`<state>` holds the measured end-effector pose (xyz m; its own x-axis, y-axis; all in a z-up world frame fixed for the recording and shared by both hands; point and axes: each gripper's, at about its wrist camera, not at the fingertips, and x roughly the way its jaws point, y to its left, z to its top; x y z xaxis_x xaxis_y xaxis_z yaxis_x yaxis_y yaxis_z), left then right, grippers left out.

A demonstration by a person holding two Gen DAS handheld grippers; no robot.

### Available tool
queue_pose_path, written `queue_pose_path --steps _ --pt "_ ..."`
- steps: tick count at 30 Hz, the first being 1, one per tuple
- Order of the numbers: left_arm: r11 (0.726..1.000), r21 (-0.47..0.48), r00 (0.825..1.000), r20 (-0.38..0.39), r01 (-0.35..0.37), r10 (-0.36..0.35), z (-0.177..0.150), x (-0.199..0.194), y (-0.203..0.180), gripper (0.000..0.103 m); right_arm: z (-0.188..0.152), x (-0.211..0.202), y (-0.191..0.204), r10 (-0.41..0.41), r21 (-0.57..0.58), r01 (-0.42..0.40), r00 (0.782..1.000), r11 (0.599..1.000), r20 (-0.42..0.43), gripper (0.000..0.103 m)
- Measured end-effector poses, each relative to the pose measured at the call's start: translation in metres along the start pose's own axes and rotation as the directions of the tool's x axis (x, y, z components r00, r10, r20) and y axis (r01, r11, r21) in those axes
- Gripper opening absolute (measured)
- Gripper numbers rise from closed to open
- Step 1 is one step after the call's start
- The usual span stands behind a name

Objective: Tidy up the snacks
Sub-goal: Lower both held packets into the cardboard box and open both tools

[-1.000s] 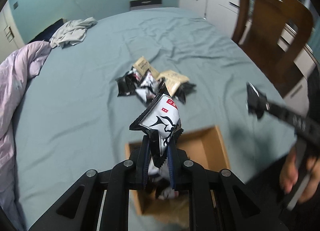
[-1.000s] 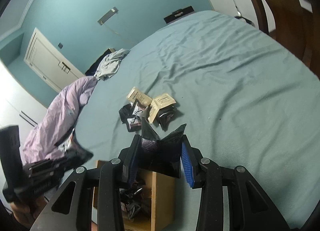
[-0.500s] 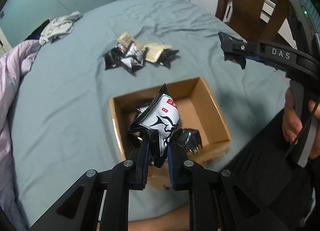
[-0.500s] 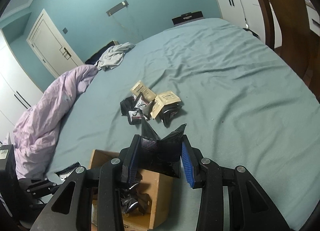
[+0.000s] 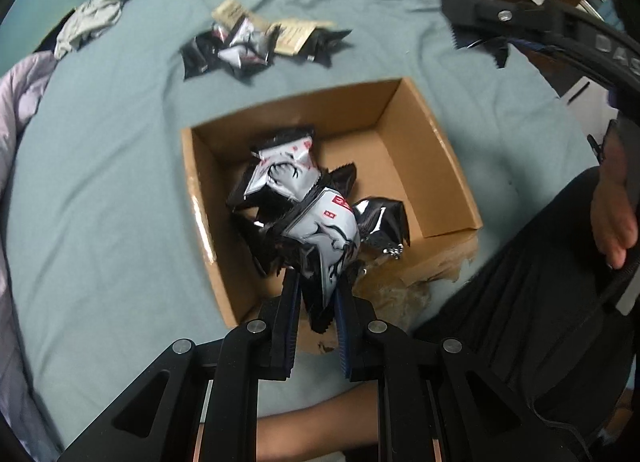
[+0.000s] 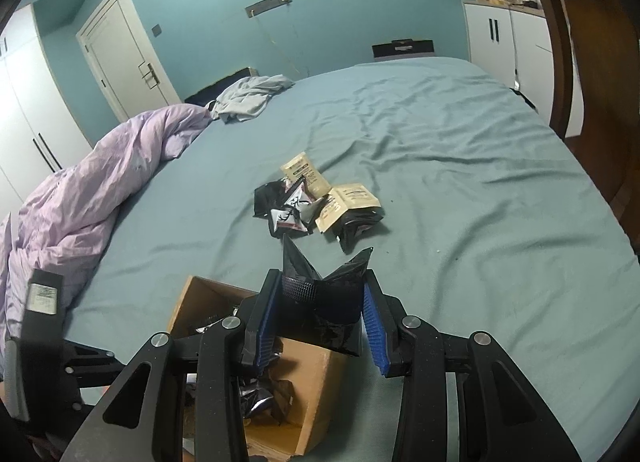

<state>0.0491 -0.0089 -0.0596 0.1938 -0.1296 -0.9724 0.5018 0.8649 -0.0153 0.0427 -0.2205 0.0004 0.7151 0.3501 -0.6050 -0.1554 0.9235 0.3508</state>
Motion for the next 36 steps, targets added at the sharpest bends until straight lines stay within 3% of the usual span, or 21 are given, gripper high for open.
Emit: queue_pose_path --steps 7,9,11,15,17,23,25,30,36 --pt "1.0 -0.021 1.0 -0.022 -0.014 0.014 0.002 0.008 0.0 0.022 -0.001 0.003 0.0 -0.001 -0.001 0.001 1.0 1.0 -0.008 0.037" --pt "0.999 -0.032 1.0 -0.004 -0.007 0.006 0.003 0.003 0.002 0.034 0.0 0.003 0.0 -0.001 0.0 0.001 1.0 1.0 -0.009 0.037" --pt "0.999 -0.045 0.999 0.033 0.029 -0.027 0.005 -0.006 0.004 0.054 0.0 0.003 0.001 -0.001 -0.002 0.001 1.0 1.0 -0.009 0.037" --pt "0.995 -0.085 0.993 0.109 0.054 -0.044 0.007 -0.024 0.013 0.062 -0.001 0.002 0.003 -0.002 -0.01 0.002 1.0 1.0 -0.011 0.038" --pt "0.987 -0.153 0.988 0.151 0.053 -0.03 0.009 -0.032 0.026 0.066 -0.001 0.004 0.004 0.001 -0.013 -0.001 1.0 1.0 -0.024 0.038" --pt "0.947 -0.318 0.986 0.164 0.039 0.014 0.008 -0.039 0.068 0.066 -0.004 0.015 0.015 0.067 -0.033 -0.072 0.989 0.997 -0.135 0.038" --pt "0.934 -0.356 0.988 0.152 0.038 0.017 0.007 -0.037 0.078 0.066 -0.006 0.022 0.025 0.056 -0.078 -0.07 0.984 0.995 -0.17 0.038" --pt "0.932 -0.362 0.986 0.156 -0.001 0.062 0.009 -0.04 0.08 0.066 -0.012 0.036 0.051 0.068 -0.171 -0.112 0.968 0.979 -0.24 0.038" --pt "0.937 -0.341 0.975 0.176 -0.068 0.135 0.011 -0.044 0.075 0.067 -0.018 0.064 0.066 0.068 -0.213 -0.156 0.927 0.965 -0.369 0.038"
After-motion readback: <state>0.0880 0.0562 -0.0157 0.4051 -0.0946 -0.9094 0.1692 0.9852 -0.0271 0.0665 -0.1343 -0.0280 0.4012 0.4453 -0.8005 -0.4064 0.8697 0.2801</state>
